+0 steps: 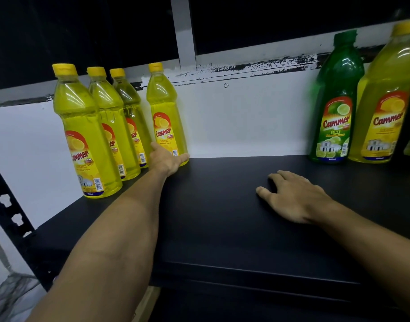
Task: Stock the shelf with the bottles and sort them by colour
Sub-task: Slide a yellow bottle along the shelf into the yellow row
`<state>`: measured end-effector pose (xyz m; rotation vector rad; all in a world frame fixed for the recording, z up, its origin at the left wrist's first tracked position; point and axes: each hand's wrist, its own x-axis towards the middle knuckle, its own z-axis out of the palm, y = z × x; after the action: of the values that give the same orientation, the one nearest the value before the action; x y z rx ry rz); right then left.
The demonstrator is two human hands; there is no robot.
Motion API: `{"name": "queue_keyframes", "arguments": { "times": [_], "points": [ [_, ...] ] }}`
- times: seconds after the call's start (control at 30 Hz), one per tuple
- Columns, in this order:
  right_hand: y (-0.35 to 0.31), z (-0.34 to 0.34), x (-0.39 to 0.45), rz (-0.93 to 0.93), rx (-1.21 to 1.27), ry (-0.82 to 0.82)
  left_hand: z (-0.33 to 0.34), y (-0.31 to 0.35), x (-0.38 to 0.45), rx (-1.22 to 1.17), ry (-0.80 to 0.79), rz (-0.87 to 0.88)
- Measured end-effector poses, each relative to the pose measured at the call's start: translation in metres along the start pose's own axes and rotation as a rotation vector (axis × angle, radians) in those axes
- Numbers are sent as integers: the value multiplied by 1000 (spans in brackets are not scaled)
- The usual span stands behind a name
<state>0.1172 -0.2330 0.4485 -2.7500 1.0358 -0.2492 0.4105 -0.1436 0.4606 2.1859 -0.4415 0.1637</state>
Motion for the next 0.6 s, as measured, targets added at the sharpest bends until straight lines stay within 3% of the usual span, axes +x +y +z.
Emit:
{"name": "queue_keyframes", "arguments": {
  "times": [0.6],
  "points": [
    [2, 2, 3, -7, 12, 13, -7, -4, -22, -129, 16, 21]
  ]
}}
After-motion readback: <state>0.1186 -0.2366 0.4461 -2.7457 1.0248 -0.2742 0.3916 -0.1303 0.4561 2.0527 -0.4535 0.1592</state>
